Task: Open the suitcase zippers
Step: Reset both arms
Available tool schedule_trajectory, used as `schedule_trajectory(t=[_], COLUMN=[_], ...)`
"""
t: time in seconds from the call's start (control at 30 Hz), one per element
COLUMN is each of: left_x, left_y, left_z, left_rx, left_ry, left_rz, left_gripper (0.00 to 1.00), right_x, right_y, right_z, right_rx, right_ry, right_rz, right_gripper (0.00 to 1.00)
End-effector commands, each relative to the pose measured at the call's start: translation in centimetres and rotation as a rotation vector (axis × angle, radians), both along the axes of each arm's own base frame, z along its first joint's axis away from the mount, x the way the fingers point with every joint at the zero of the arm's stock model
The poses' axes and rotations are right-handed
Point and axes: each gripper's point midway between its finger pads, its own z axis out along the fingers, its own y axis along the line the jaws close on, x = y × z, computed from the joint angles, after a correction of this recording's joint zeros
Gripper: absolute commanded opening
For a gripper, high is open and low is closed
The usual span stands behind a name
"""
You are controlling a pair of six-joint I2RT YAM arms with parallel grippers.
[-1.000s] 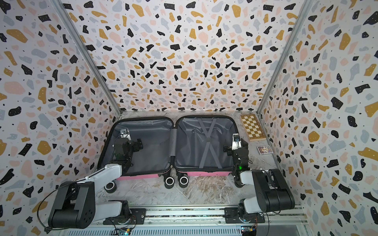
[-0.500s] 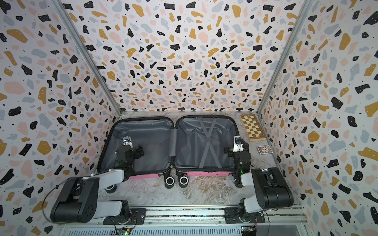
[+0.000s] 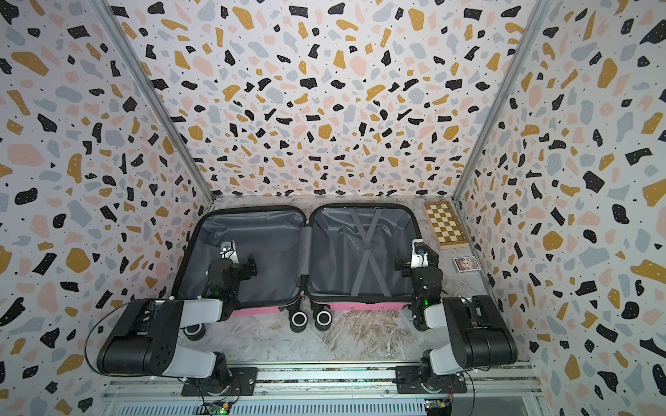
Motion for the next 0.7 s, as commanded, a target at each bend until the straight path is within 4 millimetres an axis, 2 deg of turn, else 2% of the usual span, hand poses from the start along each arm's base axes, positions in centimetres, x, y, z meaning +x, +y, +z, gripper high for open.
schedule_trajectory(t=[0.0, 0.67], left_x=[0.25, 0.23], left_y=[-0.15, -0.16], left_z=[1.07, 1.00], left_rx=[0.007, -0.003], left_ry=[-0.052, -0.053], left_rz=[-0.013, -0.024], left_gripper=[0.99, 0.99], right_x=[-0.14, -0.14], right_y=[-0.33, -0.29], right_z=[-2.85, -2.83], right_rx=[0.020, 0.021], right_ry=[0.113, 0.112], right_rz=[-0.011, -0.009], right_gripper=[1.00, 1.00])
